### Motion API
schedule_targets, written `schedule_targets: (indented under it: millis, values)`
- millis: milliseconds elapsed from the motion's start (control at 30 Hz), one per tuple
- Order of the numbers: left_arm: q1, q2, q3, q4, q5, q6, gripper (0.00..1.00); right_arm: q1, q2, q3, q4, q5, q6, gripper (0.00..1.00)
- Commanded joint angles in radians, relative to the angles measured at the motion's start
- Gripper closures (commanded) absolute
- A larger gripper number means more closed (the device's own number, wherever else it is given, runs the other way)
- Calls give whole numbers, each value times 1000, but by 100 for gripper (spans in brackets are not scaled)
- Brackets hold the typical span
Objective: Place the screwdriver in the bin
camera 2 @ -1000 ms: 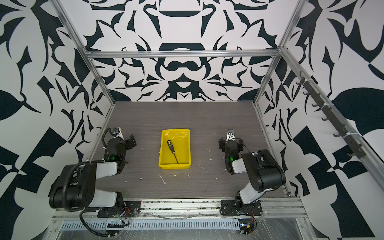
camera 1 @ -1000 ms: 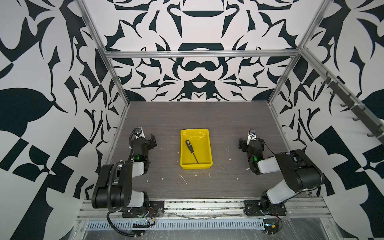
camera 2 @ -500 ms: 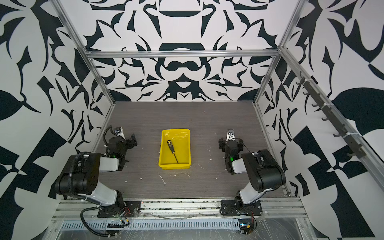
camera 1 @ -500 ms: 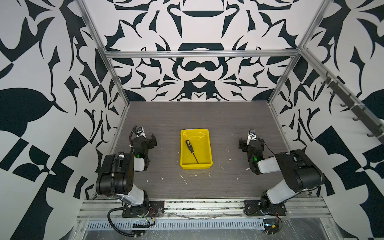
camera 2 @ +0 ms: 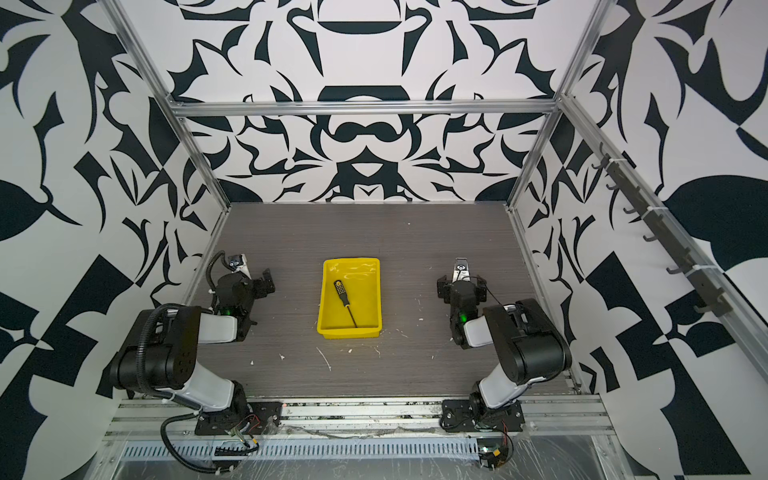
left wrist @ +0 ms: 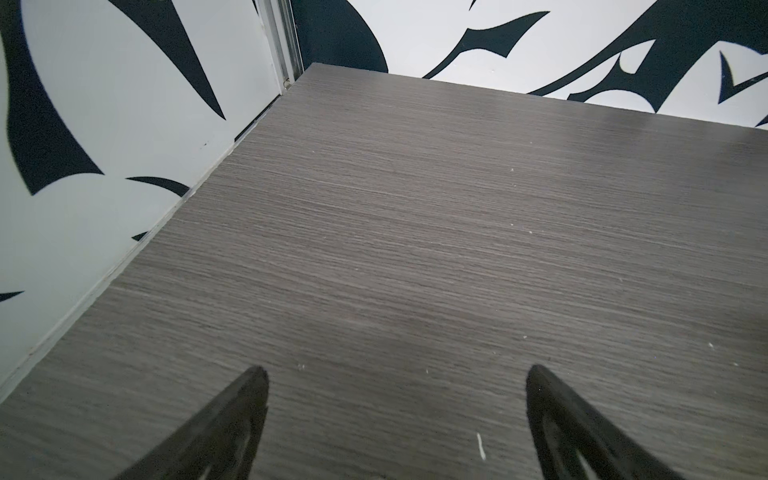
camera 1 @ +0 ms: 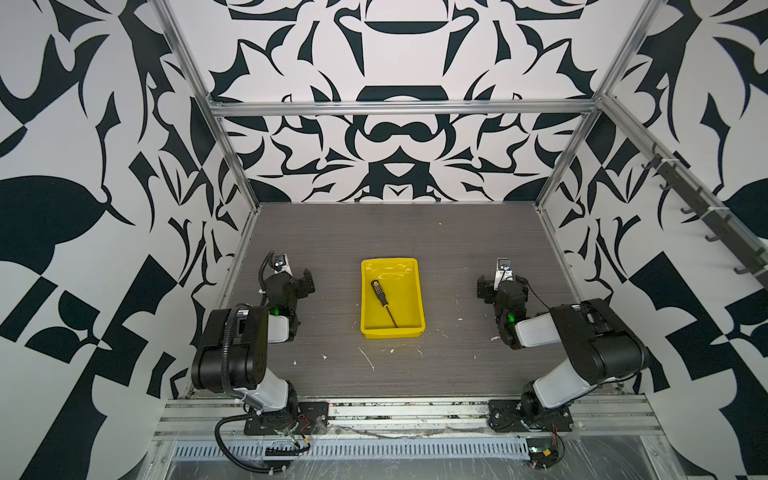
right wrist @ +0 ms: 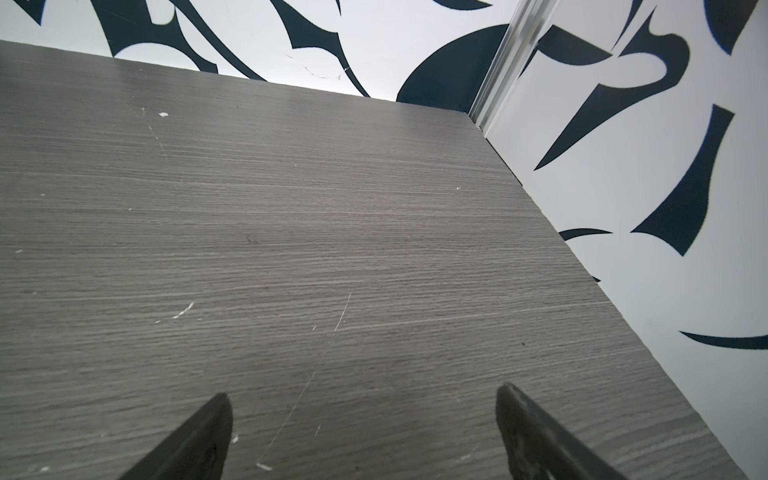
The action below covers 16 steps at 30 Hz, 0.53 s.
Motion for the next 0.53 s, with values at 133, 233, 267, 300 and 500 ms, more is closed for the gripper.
schedule_targets:
  millis: [133,233,267,300,500]
  values:
    - [2,-7,15,8,8,8,1,-3,-15,17,24,3,-7,0]
    - [3,-6,15,8,8,8,1,-3,-13,17,28,2,1,0]
    - [3,-7,15,8,9,8,1,-7,-12,22,20,-10,6,0]
    - [2,-8,16,8,8,7,1,-22,-16,31,-9,-44,11,0]
    - [2,-6,15,8,8,8,1,-38,-25,31,-23,-64,16,0]
